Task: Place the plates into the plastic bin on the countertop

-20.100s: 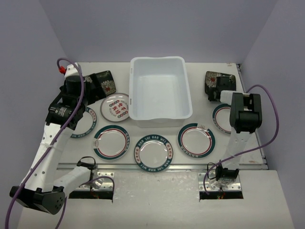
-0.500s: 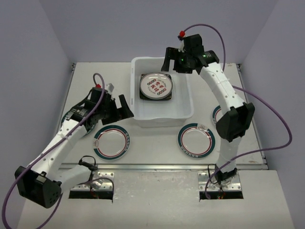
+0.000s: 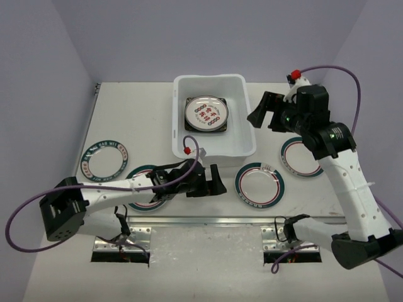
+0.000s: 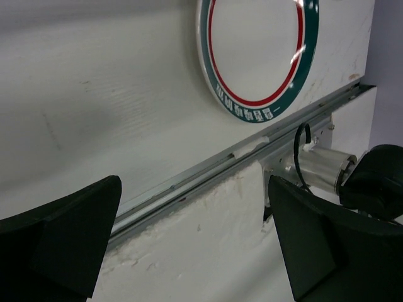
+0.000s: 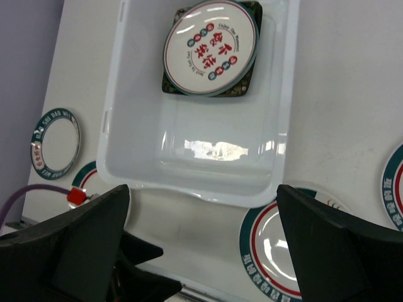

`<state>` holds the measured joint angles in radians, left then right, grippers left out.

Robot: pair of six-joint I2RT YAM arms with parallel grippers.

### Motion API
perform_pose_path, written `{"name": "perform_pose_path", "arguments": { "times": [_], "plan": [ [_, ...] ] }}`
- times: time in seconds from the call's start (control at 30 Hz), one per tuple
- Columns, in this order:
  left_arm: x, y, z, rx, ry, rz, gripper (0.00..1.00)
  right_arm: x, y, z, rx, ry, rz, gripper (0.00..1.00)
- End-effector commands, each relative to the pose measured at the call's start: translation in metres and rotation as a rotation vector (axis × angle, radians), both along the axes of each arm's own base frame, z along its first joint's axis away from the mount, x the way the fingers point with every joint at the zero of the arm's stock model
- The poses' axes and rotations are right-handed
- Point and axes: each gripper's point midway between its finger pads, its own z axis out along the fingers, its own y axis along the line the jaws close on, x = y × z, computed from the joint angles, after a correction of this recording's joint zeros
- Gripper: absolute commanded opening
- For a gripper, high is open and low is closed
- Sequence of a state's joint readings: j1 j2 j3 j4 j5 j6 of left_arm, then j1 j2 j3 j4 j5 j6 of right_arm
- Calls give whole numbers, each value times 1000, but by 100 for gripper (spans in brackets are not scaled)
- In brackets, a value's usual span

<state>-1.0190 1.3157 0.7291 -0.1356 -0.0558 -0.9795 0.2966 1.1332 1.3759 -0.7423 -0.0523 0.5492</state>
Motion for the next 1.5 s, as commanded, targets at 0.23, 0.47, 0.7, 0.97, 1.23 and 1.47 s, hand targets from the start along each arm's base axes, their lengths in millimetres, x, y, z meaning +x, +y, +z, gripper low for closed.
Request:
{"name": "perform_pose_path", "arguments": {
  "times": [0.23,0.47,0.7,0.97,1.23,1.47],
  "plan": [
    [36,-104,-33,-236,38,58,100,-28,-9,-21,65,32,-62,99],
    [38,-107,-78,-181,94,105,76,-42,-5,-8,114,2,-38,99],
    [10,-107,-59,-101,1,61,98,-52,-10,1,118,-41,-40,99],
    [-8,-88,-19,-97,-75,104,100,-55,-15,-8,100,-37,-54,99],
    [-1,-79,-61,-71,-5,166,100,-55,-11,-15,143,3,-75,99],
    [13,-58,-87,-85,-5,307,100,-63,-2,-3,232,-30,-49,99]
  ]
}}
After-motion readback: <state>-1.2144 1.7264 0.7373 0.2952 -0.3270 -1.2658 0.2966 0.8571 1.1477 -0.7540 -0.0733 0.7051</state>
